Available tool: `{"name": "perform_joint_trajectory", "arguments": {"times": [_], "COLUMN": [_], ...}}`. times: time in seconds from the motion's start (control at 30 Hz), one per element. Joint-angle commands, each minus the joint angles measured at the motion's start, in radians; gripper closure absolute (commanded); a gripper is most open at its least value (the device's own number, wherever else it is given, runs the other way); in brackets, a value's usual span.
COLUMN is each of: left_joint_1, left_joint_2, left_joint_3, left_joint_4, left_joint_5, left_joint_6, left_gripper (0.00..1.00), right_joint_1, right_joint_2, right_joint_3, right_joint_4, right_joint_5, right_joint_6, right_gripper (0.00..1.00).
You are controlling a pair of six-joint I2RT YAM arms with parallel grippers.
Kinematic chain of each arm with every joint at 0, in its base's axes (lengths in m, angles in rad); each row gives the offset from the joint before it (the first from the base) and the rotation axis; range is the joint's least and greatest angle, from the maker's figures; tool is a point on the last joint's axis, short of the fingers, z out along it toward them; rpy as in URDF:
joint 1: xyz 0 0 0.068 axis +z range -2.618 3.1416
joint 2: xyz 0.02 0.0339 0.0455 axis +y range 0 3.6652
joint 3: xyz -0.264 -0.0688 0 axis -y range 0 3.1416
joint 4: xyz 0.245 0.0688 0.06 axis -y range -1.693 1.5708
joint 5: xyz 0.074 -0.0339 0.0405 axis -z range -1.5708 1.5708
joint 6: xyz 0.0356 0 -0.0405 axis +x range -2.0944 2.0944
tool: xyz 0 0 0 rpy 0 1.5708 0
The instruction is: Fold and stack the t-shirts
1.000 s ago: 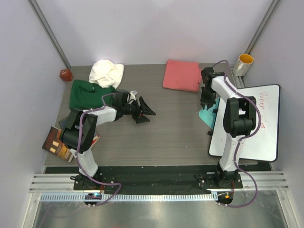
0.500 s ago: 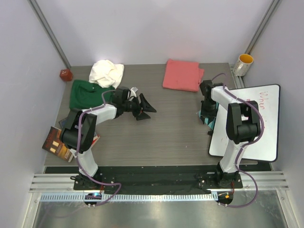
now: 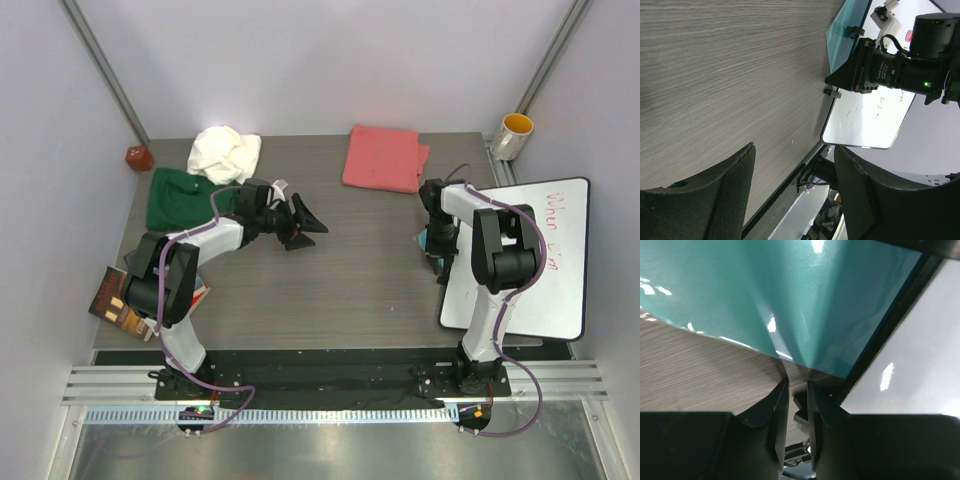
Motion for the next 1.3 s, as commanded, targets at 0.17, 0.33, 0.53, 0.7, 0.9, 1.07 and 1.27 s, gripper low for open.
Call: {"name": "perform_joint_trajectory", "arguments": {"times": [0.17, 0.33, 0.53, 0.7, 0.9, 1.07, 1.27], "left_joint_1": [0.006, 0.006, 0.006, 0.005, 0.005, 0.005, 0.037], "left_joint_2": [-0.059, -0.042, -0.019, -0.002, 0.016, 0.062, 0.095], "left_joint_3": [0.024, 0.04, 0.077, 0.098, 0.136, 0.283, 0.385], "left_joint_4": [-0.036, -0.066, -0.075, -0.085, -0.147, -0.403, -0.538], "left_joint_5": [-0.03, -0.03, -0.025, -0.021, -0.039, -0.137, -0.252], "left_joint_6": [-0.001, -0.001, 0.001, 0.002, 0.037, 0.14, 0.162], "left_gripper": [0.35, 0.35, 0.35, 0.35, 0.35, 0.31, 0.25], "right_joint_1": [-0.101, -0.147, -0.171, -0.171, -0.159, -0.118, -0.043], "right_joint_2": [0.046, 0.027, 0.007, 0.006, -0.04, -0.144, -0.298], "right_joint_3": [0.069, 0.075, 0.093, 0.132, 0.187, 0.186, -0.052], "right_joint_4": [-0.081, -0.089, -0.081, -0.059, -0.041, -0.003, 0.391], "right_joint_5": [-0.02, -0.003, -0.01, -0.079, -0.138, -0.254, -0.438], "right_joint_6": [0.062, 0.066, 0.066, 0.063, 0.083, 0.138, 0.322], "right_gripper": [0.74, 0.74, 0.71, 0.69, 0.57, 0.57, 0.54]}}
